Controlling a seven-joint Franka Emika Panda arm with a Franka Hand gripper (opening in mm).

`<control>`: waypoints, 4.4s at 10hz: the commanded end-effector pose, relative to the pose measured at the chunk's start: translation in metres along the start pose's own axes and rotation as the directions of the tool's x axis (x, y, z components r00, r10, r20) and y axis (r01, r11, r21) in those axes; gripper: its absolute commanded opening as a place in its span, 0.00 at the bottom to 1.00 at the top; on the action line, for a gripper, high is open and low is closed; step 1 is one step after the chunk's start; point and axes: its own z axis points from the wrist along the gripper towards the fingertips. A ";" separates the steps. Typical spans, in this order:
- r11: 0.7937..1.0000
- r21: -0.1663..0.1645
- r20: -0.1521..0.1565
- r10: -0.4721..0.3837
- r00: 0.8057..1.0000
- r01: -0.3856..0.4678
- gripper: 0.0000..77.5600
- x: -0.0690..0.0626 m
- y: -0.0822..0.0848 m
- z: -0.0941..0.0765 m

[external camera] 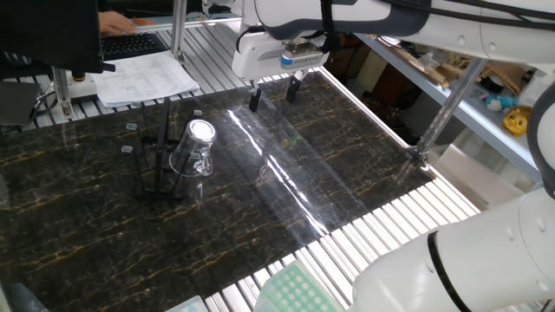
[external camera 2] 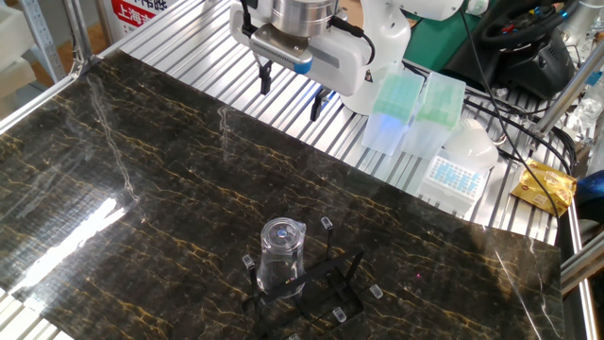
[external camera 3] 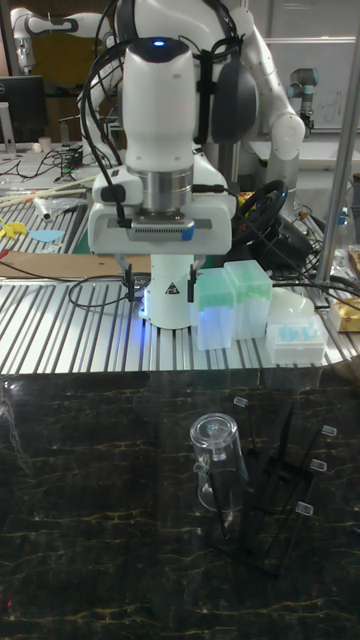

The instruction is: Put the cup on the cup rack

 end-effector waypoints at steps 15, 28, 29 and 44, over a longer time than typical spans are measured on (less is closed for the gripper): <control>0.999 -0.013 -0.049 -0.041 0.998 0.041 1.00 -0.001 0.001 -0.001; 1.000 -0.013 -0.032 -0.014 0.999 0.014 1.00 -0.001 0.002 -0.001; 1.000 -0.014 -0.032 -0.011 0.999 0.011 1.00 -0.001 0.002 -0.001; 1.000 -0.014 -0.032 -0.006 0.999 0.006 0.01 -0.001 0.002 -0.001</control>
